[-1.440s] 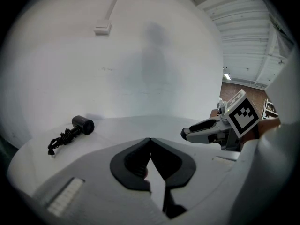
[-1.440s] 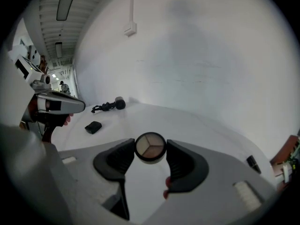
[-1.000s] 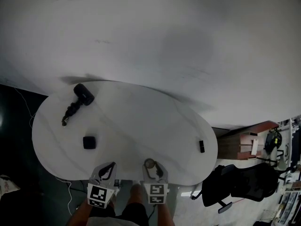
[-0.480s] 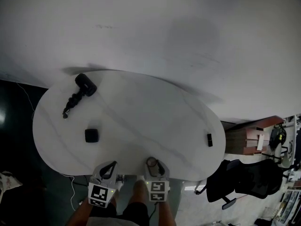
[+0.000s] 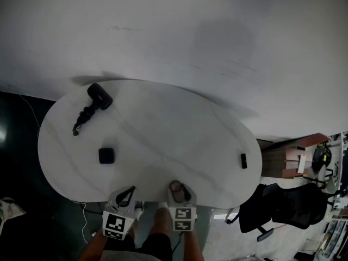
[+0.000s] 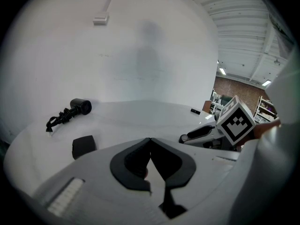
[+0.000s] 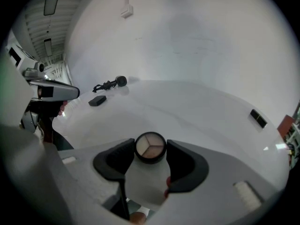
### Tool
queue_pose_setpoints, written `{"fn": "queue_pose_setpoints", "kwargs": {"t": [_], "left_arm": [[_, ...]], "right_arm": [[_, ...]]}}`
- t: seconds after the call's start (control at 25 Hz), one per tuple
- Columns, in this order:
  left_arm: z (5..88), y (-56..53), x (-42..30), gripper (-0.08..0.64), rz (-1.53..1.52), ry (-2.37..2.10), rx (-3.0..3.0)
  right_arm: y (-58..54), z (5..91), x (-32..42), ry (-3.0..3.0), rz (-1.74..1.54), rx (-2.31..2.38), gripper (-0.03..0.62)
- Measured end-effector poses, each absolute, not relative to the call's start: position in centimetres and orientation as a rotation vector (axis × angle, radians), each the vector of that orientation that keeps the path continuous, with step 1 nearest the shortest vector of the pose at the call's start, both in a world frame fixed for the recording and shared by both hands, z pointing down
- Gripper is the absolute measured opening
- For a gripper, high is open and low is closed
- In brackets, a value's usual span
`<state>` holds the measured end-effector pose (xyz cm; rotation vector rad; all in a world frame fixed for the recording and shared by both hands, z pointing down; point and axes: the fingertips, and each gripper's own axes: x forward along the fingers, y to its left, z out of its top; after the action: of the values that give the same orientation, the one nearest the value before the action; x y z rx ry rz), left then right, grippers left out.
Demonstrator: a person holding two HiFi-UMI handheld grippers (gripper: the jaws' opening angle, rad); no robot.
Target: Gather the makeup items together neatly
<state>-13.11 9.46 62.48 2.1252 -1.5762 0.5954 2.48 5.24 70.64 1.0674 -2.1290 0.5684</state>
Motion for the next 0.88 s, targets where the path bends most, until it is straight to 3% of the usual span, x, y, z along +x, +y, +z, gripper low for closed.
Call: {"fn": "queue_pose_setpoints", "kwargs": {"t": [0.24, 0.32, 0.88], "left_arm": [[62.3, 9.4, -13.4, 0.011, 0.599, -1.573, 2.133], [62.2, 9.3, -13.5, 0.009, 0.601, -1.575, 2.137], [58.4, 7.6, -13.0, 0.011, 0.557, -1.579, 2.235]], "right_arm": [[5.0, 70.7, 2.5, -2.121, 0.577, 1.091, 0.219], [5.0, 70.6, 2.6, -2.125, 0.589, 1.103, 0.265], [3.4, 65.2, 3.4, -2.193, 0.540, 1.224, 0.265]]}}
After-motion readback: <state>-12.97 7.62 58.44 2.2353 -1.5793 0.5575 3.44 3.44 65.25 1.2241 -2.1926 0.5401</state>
